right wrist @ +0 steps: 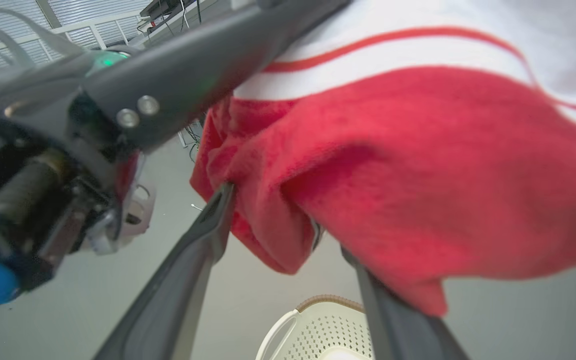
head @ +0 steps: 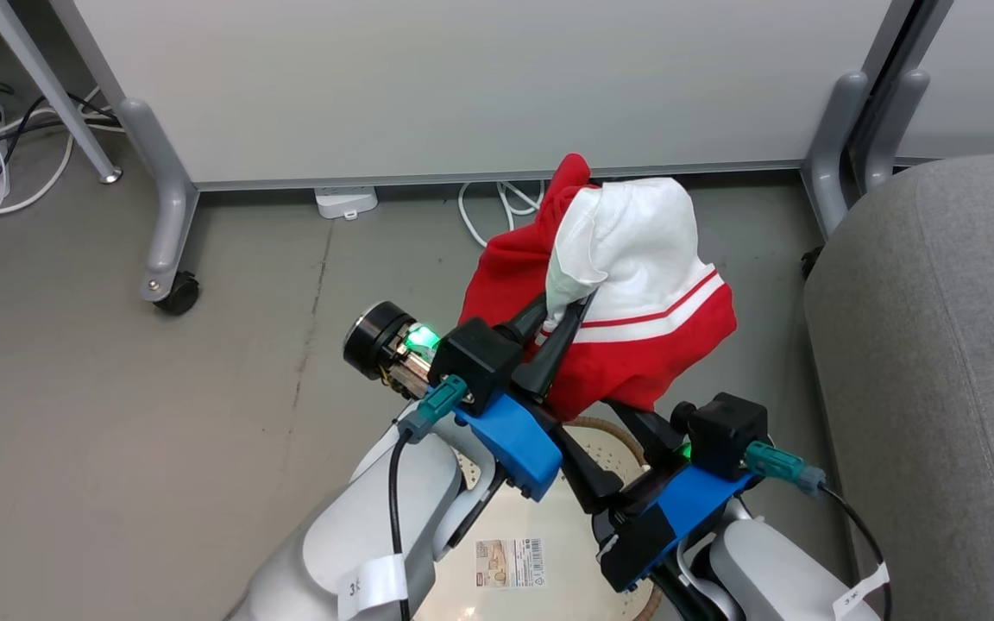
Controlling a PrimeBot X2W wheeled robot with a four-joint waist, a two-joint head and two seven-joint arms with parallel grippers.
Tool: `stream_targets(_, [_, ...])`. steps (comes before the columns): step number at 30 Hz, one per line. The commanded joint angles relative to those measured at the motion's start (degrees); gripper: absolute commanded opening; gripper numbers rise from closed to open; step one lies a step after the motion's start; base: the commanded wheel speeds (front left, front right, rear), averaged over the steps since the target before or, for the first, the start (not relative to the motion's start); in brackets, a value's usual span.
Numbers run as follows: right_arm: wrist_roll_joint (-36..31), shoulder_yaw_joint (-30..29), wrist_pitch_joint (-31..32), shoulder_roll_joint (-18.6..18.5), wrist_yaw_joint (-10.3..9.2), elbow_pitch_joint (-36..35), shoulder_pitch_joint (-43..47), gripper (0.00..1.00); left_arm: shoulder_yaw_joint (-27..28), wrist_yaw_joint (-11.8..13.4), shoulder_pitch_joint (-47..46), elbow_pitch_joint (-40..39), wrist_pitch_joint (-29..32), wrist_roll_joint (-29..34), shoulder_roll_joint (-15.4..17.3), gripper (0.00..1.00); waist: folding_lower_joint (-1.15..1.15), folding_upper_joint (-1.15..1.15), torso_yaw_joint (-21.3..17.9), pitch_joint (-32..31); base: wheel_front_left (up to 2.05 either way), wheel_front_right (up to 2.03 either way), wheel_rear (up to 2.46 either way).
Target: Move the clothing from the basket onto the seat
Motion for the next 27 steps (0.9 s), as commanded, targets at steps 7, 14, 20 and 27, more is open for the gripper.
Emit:
stream_targets(7, [-5.12,-4.66,-0.19,3.05,0.01,2.52,-1.79,1.00,-1.47,0.81,-1.03,-1.20,-0.29,-1.15,-0.05,0.00,0.00,0.00,0.47,0.52,0.00,0.00,0.00])
stream_targets(14, [-6.71,-5.91,-0.19,4.68,0.01,3.27,-1.24,0.00,-2.28,1.32,-1.31,-1.26,-0.29,-1.83,-0.05,0.00,0.00,0.00,0.66,0.62,0.00,0.00,0.00])
stream_targets(20, [-7.08,-5.57,-0.19,4.92,0.01,3.48,-0.55,0.00,-1.97,1.60,-1.25,-1.08,-0.29,-2.04,-0.06,0.00,0.00,0.00,0.47,0.35,0.00,0.00,0.00])
stream_targets(27, [-7.51,-5.46,-0.19,5.01,0.01,3.39,-0.24,0.00,-1.70,1.52,-1.03,-1.12,-0.29,-1.79,-0.07,0.00,0.00,0.00,0.23,0.30,0.00,0.00,0.00])
